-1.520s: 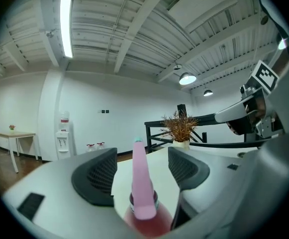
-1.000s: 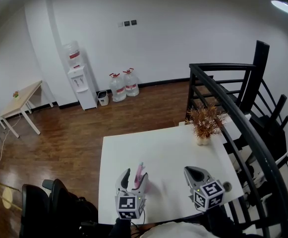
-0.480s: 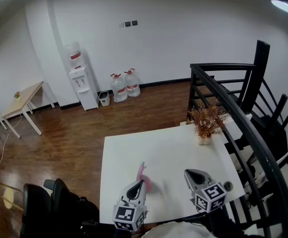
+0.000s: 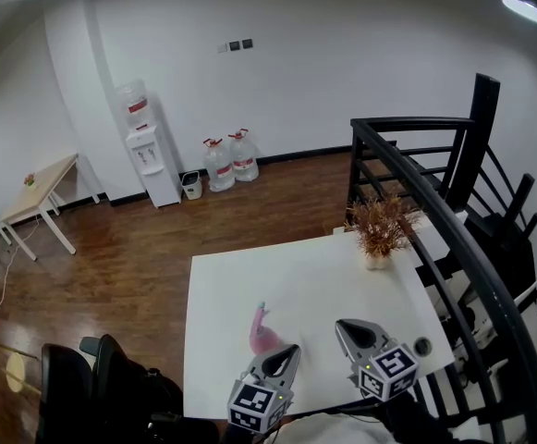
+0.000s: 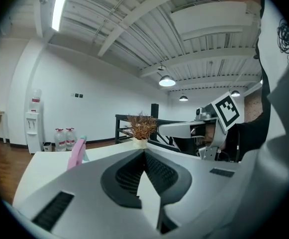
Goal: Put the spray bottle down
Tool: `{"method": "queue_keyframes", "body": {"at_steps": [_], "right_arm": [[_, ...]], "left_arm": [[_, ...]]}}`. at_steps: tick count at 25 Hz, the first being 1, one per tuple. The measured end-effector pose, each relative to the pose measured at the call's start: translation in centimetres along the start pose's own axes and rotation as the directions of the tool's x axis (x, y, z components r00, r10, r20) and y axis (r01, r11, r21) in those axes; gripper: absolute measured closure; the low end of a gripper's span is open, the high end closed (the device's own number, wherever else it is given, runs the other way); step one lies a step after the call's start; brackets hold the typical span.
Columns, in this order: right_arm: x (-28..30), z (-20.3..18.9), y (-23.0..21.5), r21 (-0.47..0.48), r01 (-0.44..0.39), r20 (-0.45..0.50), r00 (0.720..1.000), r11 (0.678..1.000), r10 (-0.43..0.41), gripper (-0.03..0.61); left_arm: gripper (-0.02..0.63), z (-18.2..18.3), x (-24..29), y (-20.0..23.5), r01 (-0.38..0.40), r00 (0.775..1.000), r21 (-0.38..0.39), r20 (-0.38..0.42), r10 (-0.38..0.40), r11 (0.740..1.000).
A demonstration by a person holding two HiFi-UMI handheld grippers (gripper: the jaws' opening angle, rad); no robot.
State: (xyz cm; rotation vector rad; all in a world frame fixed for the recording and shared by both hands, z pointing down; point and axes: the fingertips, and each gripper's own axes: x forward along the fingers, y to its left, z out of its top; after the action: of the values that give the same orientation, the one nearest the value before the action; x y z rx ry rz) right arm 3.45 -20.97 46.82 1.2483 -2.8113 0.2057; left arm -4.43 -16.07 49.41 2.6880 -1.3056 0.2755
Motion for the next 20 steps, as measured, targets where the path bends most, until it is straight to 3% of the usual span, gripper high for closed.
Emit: {"method": "queue_keyframes", "body": {"at_steps": [7, 20], "right_arm": [[-0.1, 0.2, -0.3, -0.009, 0.009, -0.01, 1.0, 1.0, -0.009, 0.607], [-0.2, -0.1, -0.8, 0.018, 0.016, -0.022, 1.0, 1.0, -0.016, 0.607]], "left_arm": [[0.62, 0.1, 0.7, 0.5, -0.016, 1.0, -0.045, -0.013, 0.015, 0.999], [0.62, 0.0, 1.2, 0.1, -0.013, 0.999, -0.06, -0.041, 0.011, 0.998]]}}
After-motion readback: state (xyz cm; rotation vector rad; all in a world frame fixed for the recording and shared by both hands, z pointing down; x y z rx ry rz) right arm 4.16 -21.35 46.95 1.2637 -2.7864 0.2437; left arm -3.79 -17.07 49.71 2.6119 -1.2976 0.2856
